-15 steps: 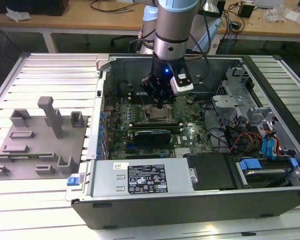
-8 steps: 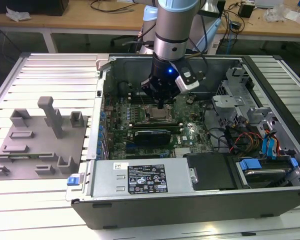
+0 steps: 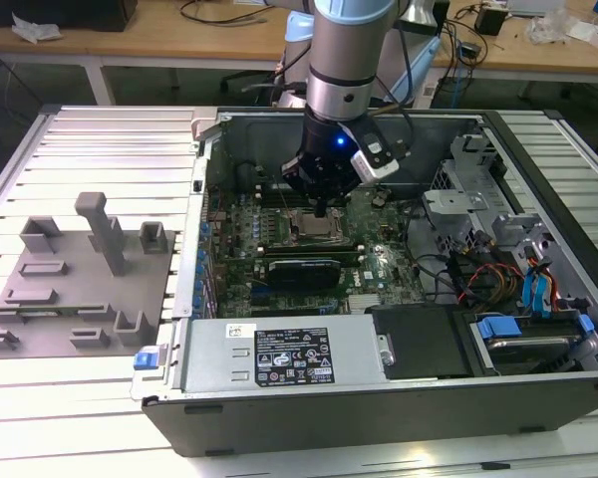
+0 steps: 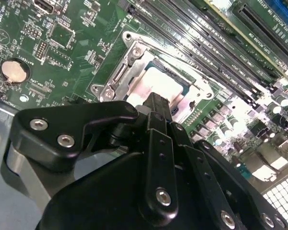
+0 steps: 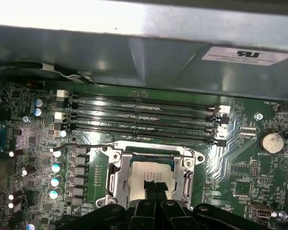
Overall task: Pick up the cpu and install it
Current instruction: 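Close the cpu cover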
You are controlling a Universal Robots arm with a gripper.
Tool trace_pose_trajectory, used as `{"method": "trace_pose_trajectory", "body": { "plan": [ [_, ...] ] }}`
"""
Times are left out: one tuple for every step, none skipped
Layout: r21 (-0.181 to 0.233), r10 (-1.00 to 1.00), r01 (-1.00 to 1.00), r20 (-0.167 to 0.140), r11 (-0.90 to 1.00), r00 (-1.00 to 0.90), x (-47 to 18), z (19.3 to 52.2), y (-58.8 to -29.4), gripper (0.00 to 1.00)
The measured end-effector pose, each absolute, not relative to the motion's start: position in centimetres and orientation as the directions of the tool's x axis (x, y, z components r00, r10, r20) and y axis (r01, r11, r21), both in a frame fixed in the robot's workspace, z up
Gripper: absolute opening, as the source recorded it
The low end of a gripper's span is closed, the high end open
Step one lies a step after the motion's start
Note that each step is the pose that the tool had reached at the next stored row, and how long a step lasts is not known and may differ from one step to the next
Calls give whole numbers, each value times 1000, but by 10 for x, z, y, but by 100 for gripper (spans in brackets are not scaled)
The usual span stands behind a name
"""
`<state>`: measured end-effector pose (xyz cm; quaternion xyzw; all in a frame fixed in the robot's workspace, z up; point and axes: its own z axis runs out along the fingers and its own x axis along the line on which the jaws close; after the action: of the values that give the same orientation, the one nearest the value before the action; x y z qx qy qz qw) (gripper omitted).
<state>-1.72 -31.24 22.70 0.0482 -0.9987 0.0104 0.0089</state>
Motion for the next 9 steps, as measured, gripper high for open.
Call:
{"method": "trace_pose_trajectory", "body": {
  "plan": [
    [-20, -100, -100, 16, 995, -995, -18, 227, -312, 11],
    [-20, -106, -106, 13, 994, -994, -18, 226, -312, 11],
    [-20, -110, -110, 13, 994, -994, -19, 226, -313, 11],
    [-21, -113, -113, 13, 993, -993, -20, 225, -313, 11],
    [-21, -117, -117, 12, 993, -993, -22, 225, -313, 11],
    [-21, -120, -120, 12, 993, -993, -23, 224, -313, 11],
    [-21, -125, -126, 12, 992, -992, -25, 223, -313, 11],
    [-21, -130, -130, 12, 991, -991, -27, 222, -313, 11],
    [-21, -136, -136, 12, 991, -991, -29, 221, -313, 11]
  ]
}}
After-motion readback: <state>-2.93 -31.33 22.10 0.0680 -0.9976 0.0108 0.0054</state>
